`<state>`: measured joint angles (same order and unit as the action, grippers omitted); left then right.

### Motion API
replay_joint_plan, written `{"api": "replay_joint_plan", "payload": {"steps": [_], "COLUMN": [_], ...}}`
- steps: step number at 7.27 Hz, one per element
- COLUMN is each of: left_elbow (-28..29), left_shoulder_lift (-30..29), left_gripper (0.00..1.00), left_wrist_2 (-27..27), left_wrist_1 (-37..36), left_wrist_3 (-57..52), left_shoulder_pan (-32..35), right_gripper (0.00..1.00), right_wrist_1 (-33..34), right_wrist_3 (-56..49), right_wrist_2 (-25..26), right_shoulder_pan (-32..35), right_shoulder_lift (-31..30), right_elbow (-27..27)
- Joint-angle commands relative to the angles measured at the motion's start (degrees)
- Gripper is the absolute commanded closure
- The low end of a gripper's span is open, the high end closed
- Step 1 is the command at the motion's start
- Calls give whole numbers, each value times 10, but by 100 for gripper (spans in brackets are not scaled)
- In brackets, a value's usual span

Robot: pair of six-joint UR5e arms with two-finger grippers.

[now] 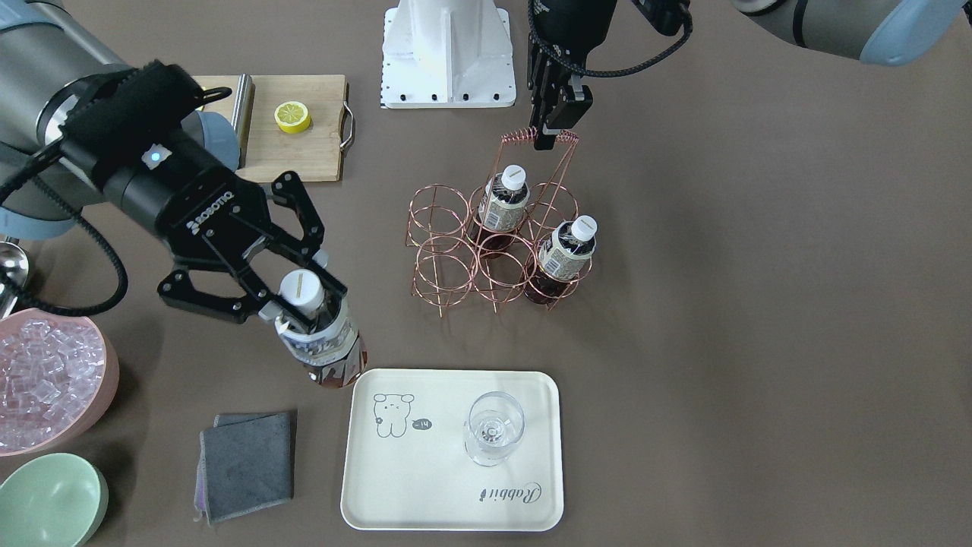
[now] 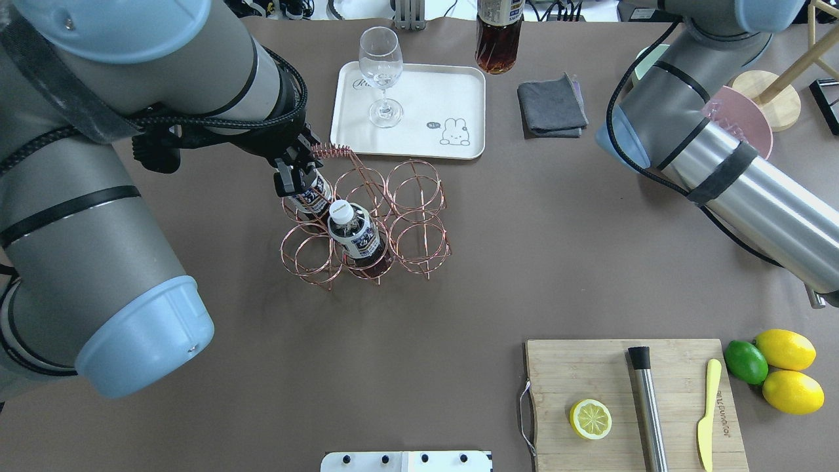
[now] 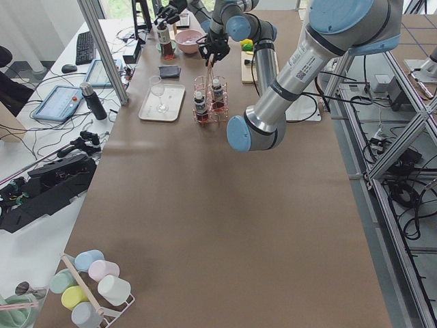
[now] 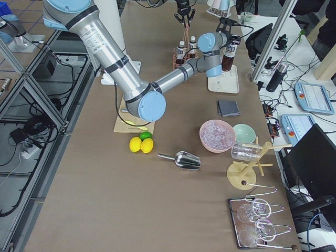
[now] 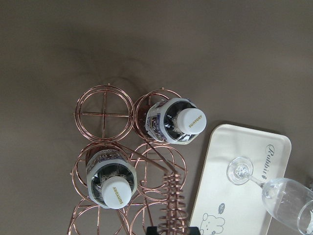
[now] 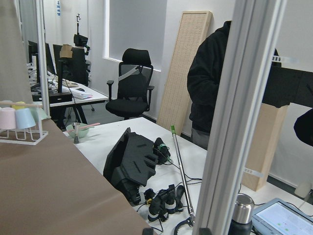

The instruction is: Take tea from basket to plate

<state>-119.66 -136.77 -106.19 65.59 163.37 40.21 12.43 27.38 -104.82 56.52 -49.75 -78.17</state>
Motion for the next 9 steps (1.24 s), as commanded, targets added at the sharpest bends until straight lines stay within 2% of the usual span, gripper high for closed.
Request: {"api": "replay_joint_plan", "payload": {"steps": [1, 3, 4, 5, 7, 9], "left_elbow": [-5, -35, -43, -43, -22, 24], "left_shoulder_lift": [-1, 11, 26, 45, 79, 84], "left_gripper": [100, 100, 100, 100, 100, 100], "left_wrist_2": [-44, -78, -78, -78, -75, -80], "left_wrist_1": [-21, -53, -60, -59, -55, -49], "left_wrist_3": [-17, -72, -114, -167, -260, -374], "left_shoulder_pan": [55, 93, 110, 118, 137, 202], "right_gripper": [100, 100, 100, 100, 100, 100], "right_wrist_1": [-38, -65, -90, -102, -134, -168], "right_wrist_3": [0, 0, 0, 1, 3, 3], "right_wrist_2": [65, 132, 173, 192, 222, 246], "right_shoulder_pan": [2, -38, -69, -89, -121, -141], "right_shoulder_lift": [49, 62, 69, 73, 73, 72], "right_elbow": [126, 171, 195, 210, 230, 256]}}
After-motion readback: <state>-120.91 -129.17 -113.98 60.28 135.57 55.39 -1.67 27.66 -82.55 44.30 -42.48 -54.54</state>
